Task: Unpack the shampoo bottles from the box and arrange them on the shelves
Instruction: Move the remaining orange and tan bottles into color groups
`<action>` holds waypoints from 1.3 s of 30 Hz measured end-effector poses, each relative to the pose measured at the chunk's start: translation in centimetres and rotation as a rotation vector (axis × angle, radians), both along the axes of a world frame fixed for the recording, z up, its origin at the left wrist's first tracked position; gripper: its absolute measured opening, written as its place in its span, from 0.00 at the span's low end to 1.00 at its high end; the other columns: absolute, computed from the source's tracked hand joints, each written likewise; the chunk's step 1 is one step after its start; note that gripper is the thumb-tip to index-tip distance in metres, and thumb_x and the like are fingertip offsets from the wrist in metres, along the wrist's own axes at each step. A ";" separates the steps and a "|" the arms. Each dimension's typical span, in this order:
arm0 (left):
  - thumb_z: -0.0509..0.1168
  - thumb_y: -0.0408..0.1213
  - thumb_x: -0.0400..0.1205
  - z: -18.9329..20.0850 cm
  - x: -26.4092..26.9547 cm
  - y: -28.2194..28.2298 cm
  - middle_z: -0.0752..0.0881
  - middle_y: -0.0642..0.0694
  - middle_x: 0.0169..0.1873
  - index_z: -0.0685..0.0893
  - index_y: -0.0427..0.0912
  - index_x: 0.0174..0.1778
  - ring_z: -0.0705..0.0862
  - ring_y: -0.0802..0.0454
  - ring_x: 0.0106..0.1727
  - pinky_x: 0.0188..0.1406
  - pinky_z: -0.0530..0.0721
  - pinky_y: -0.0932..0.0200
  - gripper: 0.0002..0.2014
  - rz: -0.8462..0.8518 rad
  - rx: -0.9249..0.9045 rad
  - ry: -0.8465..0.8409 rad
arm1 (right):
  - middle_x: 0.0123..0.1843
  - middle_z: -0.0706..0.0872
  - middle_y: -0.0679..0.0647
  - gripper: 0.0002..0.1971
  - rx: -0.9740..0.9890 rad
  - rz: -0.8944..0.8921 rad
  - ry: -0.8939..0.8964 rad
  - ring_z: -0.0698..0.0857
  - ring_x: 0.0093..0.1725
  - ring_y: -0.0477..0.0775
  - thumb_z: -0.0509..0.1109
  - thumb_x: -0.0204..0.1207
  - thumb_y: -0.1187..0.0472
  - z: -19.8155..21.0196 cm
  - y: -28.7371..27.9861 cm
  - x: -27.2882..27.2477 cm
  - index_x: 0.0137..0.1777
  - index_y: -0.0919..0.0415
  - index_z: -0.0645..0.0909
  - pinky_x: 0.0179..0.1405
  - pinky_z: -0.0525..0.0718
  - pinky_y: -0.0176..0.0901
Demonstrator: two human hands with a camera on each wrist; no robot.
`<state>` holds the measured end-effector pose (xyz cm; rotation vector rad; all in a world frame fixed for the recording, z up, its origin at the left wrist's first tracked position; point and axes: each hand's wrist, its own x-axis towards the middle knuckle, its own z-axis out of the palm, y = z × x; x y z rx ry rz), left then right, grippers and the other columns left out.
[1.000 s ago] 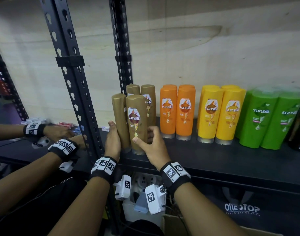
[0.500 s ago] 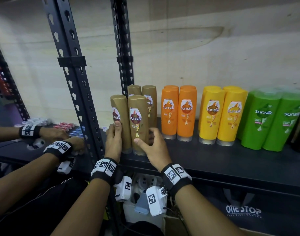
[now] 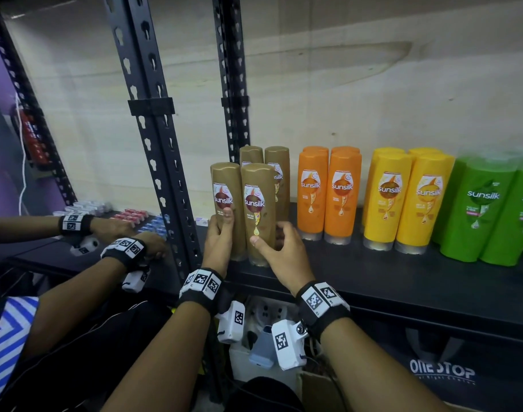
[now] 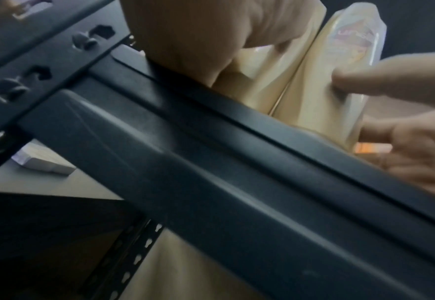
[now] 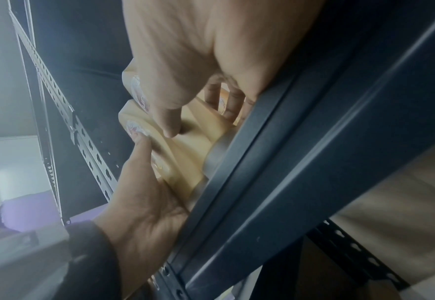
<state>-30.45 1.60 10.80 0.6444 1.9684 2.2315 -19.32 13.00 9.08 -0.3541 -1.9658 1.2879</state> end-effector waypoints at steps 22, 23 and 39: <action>0.77 0.49 0.80 4.2 -0.9 -3.1 0.88 0.53 0.62 0.74 0.48 0.77 0.86 0.55 0.60 0.58 0.81 0.60 0.30 0.134 -0.504 0.591 | 0.81 0.69 0.58 0.34 0.212 -0.175 -0.017 0.73 0.78 0.58 0.72 0.83 0.58 4.5 -3.2 0.7 0.85 0.56 0.59 0.73 0.80 0.54; 0.77 0.48 0.80 4.4 -0.9 -3.1 0.88 0.51 0.65 0.73 0.47 0.78 0.86 0.53 0.63 0.60 0.81 0.59 0.33 0.128 -0.514 0.587 | 0.81 0.69 0.58 0.34 0.220 -0.180 -0.022 0.73 0.78 0.58 0.72 0.84 0.58 4.6 -3.2 0.6 0.85 0.57 0.59 0.74 0.79 0.53; 0.79 0.46 0.78 4.8 -3.4 0.6 0.87 0.47 0.64 0.70 0.45 0.78 0.87 0.48 0.63 0.56 0.82 0.57 0.35 0.101 -0.499 0.475 | 0.81 0.68 0.61 0.36 0.224 -0.210 -0.163 0.74 0.77 0.59 0.71 0.84 0.62 5.6 -0.9 -1.8 0.86 0.59 0.55 0.66 0.75 0.43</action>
